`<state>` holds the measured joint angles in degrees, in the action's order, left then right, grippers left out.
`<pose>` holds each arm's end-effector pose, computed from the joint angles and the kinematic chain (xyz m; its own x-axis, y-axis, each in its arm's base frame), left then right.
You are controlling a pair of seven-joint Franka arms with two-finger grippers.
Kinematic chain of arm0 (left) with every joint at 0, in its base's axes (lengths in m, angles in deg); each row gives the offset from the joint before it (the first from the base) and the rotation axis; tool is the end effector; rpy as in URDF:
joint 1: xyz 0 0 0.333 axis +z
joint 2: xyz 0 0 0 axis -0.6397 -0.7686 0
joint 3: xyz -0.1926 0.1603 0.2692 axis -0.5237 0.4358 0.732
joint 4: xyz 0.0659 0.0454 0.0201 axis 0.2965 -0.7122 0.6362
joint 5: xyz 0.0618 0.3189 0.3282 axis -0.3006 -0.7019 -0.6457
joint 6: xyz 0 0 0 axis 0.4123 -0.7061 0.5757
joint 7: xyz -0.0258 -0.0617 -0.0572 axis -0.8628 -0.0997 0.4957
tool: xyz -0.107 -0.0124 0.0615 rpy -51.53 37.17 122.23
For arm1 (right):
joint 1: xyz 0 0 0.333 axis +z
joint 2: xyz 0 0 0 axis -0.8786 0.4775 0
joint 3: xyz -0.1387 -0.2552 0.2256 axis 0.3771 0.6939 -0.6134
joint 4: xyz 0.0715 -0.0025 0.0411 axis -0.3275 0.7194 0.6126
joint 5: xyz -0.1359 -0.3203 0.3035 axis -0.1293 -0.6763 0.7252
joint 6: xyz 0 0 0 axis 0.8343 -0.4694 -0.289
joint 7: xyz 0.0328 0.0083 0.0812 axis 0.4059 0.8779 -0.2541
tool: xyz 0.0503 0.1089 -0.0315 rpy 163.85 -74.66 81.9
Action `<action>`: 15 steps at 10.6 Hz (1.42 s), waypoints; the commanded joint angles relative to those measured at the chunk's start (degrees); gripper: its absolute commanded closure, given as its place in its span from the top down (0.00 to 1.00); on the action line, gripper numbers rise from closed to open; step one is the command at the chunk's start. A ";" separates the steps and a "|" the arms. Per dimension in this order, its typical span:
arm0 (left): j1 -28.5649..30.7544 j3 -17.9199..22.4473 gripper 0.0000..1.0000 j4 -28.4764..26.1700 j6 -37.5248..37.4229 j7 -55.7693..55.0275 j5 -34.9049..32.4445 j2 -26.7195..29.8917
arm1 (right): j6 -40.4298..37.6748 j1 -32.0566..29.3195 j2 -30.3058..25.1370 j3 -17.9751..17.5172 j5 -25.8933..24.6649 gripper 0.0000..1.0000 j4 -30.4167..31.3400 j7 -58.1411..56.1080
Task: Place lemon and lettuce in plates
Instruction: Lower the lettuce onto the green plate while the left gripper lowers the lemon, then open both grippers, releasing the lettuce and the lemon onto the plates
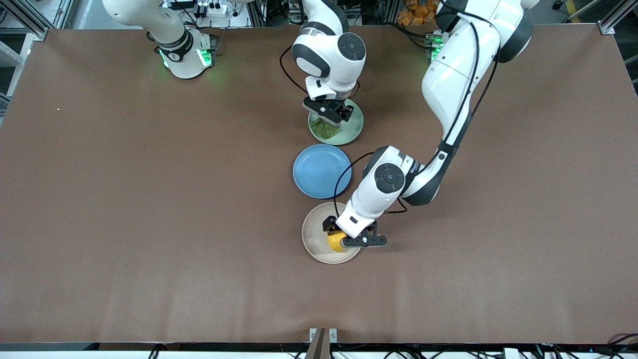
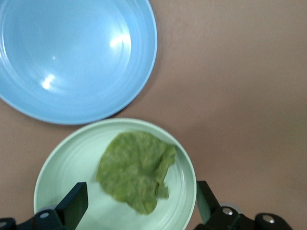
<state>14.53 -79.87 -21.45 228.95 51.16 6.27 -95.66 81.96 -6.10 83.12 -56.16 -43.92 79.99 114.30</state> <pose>0.7333 -0.4788 0.2009 0.9882 0.0960 0.1194 0.0635 -0.9658 0.2515 0.3732 0.6360 0.2644 0.8733 -0.4853 0.0435 -0.4845 -0.8554 0.1831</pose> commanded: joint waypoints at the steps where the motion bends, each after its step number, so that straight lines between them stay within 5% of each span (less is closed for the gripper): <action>1: 1.32 0.56 1.00 -0.95 -7.09 -0.64 1.06 3.84 | -1.20 -4.38 -1.41 -0.23 -2.34 1.00 -0.73 -4.37; 8: 12.47 0.64 1.00 -1.13 -25.55 14.44 0.62 11.48 | -2.17 -22.64 -7.39 -0.32 -2.34 1.00 -0.20 -29.12; 15: 22.77 0.91 1.00 -2.27 -36.72 27.81 -5.00 14.48 | -2.61 -42.43 -7.67 -0.32 -2.34 1.00 0.85 -57.79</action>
<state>36.13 -78.81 -21.76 194.43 75.89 2.83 -83.79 79.52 -44.50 76.14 -55.28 -45.59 80.10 61.78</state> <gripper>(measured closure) 0.000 0.000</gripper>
